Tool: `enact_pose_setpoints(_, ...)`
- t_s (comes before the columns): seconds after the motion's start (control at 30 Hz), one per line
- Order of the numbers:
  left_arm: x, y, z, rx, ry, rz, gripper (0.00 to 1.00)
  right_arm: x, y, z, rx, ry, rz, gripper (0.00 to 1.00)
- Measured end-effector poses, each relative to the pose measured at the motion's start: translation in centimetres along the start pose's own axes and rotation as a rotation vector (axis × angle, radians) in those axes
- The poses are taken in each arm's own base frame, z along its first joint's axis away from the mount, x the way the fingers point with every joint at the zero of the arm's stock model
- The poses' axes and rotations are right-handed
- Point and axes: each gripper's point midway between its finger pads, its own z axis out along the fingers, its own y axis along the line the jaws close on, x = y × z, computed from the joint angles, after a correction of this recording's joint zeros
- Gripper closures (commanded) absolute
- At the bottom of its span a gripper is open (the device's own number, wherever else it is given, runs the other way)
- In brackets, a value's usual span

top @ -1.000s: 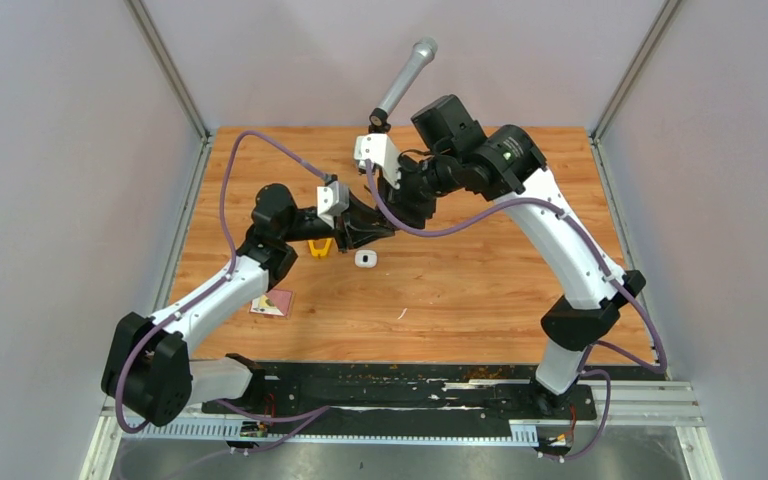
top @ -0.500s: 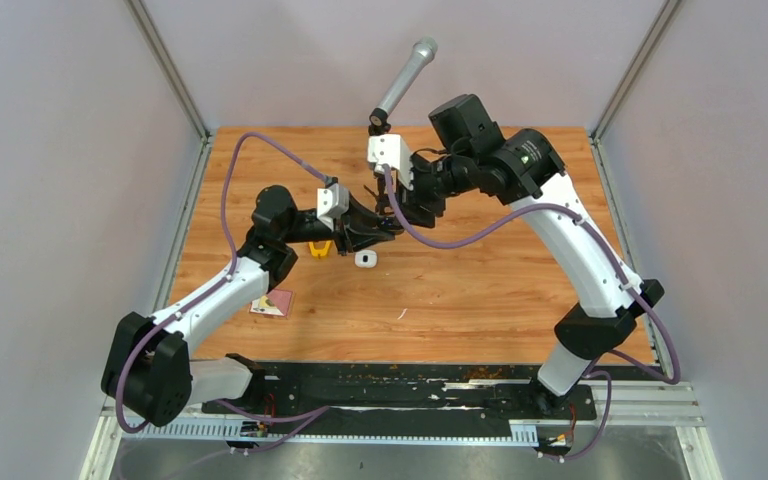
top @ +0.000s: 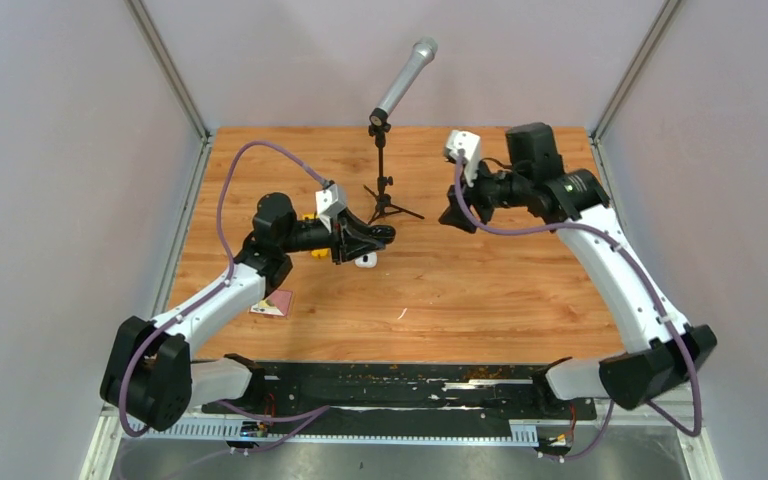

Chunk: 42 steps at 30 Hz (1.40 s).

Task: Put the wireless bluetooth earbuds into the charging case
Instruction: Place the charging case with the earbuds at the center of the board.

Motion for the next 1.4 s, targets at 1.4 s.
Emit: enact_pose_setpoints(1.4, 14.9, 3.9, 9.0, -0.264, 0.427, -0.422, 0.95, 4.0, -7.8, -4.4, 0.449, -0.175, 0.320, 0.36)
